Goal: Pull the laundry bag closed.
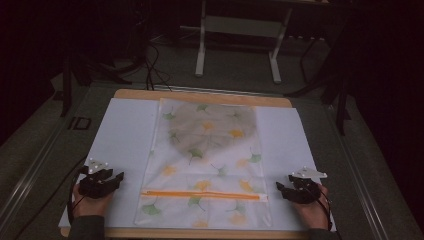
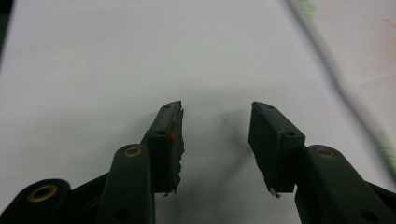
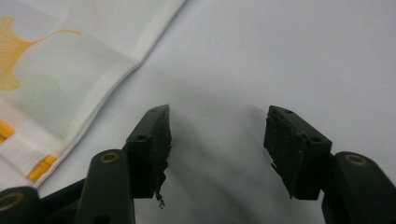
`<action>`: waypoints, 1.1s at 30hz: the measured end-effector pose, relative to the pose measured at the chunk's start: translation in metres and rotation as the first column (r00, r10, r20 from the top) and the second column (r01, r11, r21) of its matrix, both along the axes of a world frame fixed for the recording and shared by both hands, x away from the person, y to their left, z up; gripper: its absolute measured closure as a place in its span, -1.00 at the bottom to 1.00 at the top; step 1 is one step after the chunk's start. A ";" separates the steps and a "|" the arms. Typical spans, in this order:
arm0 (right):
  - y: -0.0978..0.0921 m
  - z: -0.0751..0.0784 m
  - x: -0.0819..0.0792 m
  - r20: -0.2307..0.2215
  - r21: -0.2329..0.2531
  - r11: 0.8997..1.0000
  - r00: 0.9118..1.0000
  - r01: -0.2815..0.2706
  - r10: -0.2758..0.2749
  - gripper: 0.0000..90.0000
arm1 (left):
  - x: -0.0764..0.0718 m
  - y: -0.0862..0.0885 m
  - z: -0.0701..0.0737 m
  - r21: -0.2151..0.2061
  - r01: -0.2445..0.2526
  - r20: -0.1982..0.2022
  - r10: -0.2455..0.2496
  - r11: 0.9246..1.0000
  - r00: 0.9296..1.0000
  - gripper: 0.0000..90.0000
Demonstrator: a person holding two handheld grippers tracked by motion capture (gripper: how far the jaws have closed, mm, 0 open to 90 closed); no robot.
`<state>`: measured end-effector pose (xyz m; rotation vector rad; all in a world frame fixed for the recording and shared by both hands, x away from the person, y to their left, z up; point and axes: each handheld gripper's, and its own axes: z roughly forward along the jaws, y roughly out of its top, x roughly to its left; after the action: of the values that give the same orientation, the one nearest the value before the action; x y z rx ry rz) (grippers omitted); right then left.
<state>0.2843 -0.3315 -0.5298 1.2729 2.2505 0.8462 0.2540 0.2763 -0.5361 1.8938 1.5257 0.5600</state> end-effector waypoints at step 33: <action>0.027 0.008 -0.004 0.006 0.075 0.979 0.982 -0.190 0.190 -0.04 | -0.003 0.005 0.007 -0.053 0.102 -0.004 -0.103 0.993 0.995 0.28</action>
<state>0.2805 -0.3047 -0.5222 1.1022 2.3900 1.0071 0.2510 0.2818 -0.5288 1.9230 1.4246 0.4628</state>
